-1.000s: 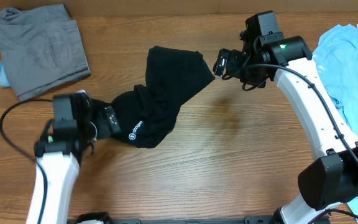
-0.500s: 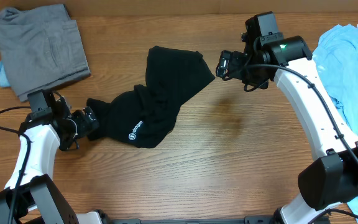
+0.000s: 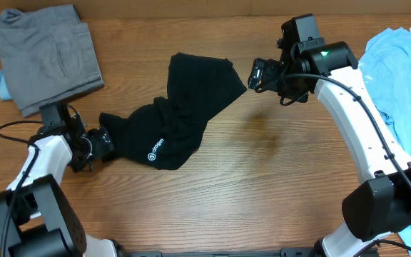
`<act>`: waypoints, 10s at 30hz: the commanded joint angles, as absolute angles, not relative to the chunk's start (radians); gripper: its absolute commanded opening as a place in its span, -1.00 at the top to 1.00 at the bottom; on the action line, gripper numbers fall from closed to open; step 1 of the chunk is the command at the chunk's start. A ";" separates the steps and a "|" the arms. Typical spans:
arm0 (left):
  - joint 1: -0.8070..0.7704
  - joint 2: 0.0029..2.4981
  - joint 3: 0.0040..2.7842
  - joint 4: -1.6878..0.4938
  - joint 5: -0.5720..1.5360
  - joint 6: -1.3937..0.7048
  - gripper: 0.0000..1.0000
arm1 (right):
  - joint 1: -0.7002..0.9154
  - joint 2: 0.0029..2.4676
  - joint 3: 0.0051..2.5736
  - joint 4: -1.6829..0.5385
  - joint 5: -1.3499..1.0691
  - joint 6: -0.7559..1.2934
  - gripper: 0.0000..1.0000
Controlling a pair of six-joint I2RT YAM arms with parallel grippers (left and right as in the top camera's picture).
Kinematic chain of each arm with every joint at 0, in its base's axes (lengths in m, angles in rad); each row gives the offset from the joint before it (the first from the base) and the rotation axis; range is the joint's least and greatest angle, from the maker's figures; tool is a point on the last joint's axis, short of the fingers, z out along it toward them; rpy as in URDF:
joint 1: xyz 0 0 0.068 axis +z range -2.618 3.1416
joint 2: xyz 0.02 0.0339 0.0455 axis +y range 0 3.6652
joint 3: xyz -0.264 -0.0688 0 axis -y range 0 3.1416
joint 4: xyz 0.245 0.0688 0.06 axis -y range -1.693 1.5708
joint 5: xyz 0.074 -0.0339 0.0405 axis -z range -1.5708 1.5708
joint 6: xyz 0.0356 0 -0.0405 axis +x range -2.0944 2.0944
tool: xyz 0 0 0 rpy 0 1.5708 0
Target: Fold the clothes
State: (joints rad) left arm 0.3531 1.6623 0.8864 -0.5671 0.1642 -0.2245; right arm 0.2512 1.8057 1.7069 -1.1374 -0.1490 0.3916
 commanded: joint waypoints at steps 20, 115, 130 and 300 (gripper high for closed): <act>0.339 1.713 0.906 -0.556 0.150 -0.164 0.92 | 0.189 1.855 1.554 -0.878 -0.027 0.392 -1.00; 0.338 1.036 1.069 -0.923 0.207 -0.218 0.92 | 0.272 1.657 1.713 -0.992 0.139 0.656 0.93; 0.269 1.431 1.067 -0.971 0.360 -0.126 -0.30 | 0.257 1.617 1.712 -1.156 0.273 0.731 0.93; 0.124 1.828 1.055 -0.902 0.092 -0.231 -0.38 | 0.159 1.634 1.636 -1.295 0.190 0.523 -0.99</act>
State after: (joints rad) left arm 0.1204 1.7943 1.0645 -0.9119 0.0723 -0.2478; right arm 0.1596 1.6485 1.6394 -1.2995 0.1871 0.5262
